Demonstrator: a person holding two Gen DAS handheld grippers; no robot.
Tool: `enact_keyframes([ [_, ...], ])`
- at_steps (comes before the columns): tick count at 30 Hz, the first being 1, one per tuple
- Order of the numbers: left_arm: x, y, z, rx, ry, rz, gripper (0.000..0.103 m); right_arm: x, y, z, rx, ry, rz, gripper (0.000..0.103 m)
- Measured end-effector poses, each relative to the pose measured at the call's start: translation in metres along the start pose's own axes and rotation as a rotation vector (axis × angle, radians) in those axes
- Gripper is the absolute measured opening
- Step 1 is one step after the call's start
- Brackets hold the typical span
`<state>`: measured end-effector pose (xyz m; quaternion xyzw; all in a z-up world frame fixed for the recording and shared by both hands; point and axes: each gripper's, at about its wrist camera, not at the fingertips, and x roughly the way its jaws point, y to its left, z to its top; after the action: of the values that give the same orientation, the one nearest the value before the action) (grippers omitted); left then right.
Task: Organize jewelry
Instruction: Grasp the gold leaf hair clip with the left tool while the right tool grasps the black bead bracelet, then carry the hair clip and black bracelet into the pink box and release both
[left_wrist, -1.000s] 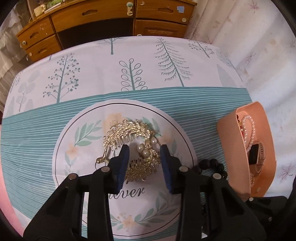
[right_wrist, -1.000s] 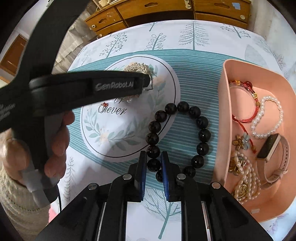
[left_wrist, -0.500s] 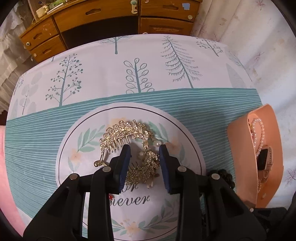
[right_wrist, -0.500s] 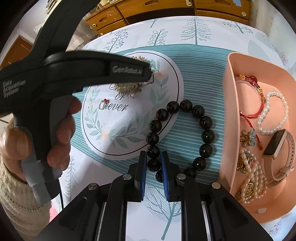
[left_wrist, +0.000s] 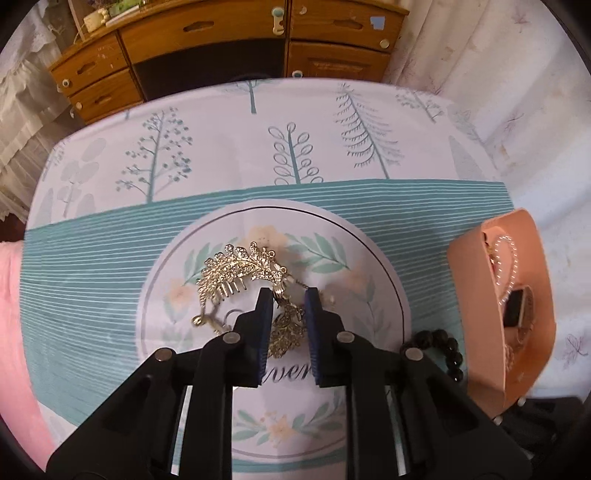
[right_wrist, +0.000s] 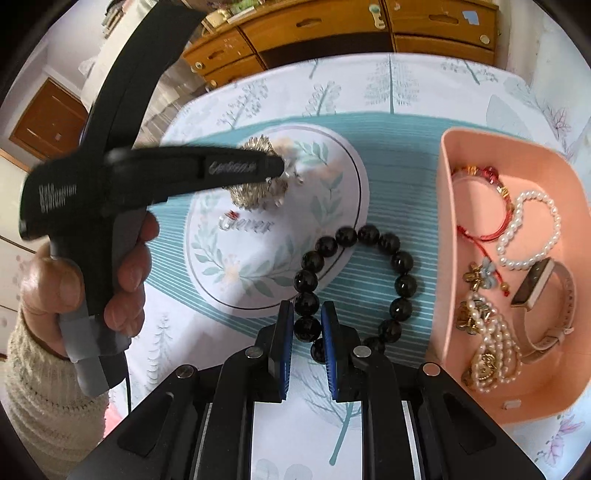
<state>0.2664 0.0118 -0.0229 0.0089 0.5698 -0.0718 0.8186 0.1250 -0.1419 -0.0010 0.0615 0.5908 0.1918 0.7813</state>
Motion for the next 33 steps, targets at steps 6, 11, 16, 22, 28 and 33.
enact_keyframes([
  [6,-0.031,0.004,-0.007,0.01,-0.037,0.007,0.01,-0.037,0.007,0.001,-0.009,-0.062,0.023,0.015],
  [11,-0.064,-0.004,-0.009,0.027,-0.091,-0.007,0.004,-0.074,0.008,0.0,-0.011,-0.132,0.028,0.015],
  [16,-0.095,-0.027,-0.011,0.093,-0.134,-0.027,0.004,-0.113,-0.002,-0.003,-0.002,-0.203,0.029,0.015],
  [22,-0.074,-0.037,-0.013,0.121,-0.072,0.0,0.005,-0.133,-0.009,-0.013,0.008,-0.222,0.014,0.015],
  [28,-0.025,-0.02,-0.015,0.115,0.023,0.057,0.022,-0.146,-0.015,-0.02,0.016,-0.247,0.026,0.015],
  [33,-0.007,-0.011,-0.013,0.117,0.025,0.082,0.022,-0.153,-0.016,-0.024,0.013,-0.257,0.032,0.015],
])
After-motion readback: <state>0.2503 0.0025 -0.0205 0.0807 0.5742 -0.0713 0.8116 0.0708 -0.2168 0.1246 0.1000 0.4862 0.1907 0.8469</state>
